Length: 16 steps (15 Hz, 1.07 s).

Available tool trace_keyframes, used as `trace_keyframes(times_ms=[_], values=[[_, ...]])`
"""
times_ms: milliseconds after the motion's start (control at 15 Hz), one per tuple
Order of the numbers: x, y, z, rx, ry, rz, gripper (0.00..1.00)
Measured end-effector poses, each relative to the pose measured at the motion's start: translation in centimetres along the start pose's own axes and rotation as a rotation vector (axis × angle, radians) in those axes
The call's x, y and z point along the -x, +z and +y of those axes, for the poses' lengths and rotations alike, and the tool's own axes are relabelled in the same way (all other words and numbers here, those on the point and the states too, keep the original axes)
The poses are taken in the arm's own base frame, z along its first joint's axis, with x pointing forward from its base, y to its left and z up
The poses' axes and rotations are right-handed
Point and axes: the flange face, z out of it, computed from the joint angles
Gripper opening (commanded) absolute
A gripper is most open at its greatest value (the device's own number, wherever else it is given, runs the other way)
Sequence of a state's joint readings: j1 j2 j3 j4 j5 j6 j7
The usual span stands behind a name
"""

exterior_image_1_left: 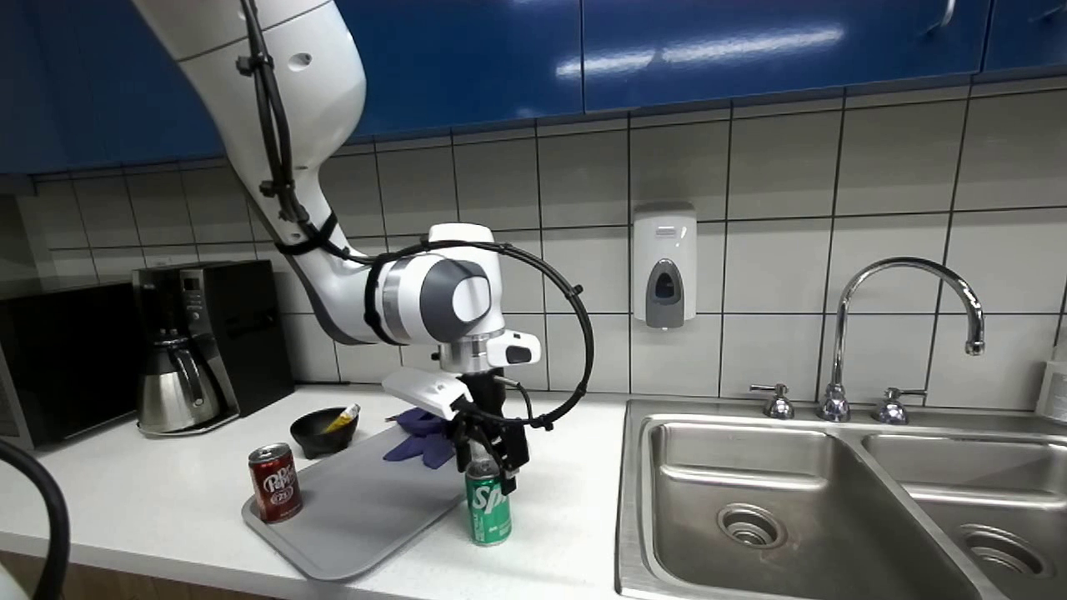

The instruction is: Take all three cans off of the tray

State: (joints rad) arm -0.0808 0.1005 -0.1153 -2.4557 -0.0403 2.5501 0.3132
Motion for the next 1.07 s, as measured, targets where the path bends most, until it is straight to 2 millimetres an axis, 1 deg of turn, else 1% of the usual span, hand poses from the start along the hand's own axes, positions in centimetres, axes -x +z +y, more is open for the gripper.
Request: trace_keyframes(times_ms=[200,733,1067], values=[[-0.1,-0.7,0.1,-0.005,0.002,0.013,1.0],[-0.2,-3.2,0.0,-0.026,0.002,0.061,1.0],[-0.2,-4.4,-0.2,-0.037,-0.001,0.086,1.0]])
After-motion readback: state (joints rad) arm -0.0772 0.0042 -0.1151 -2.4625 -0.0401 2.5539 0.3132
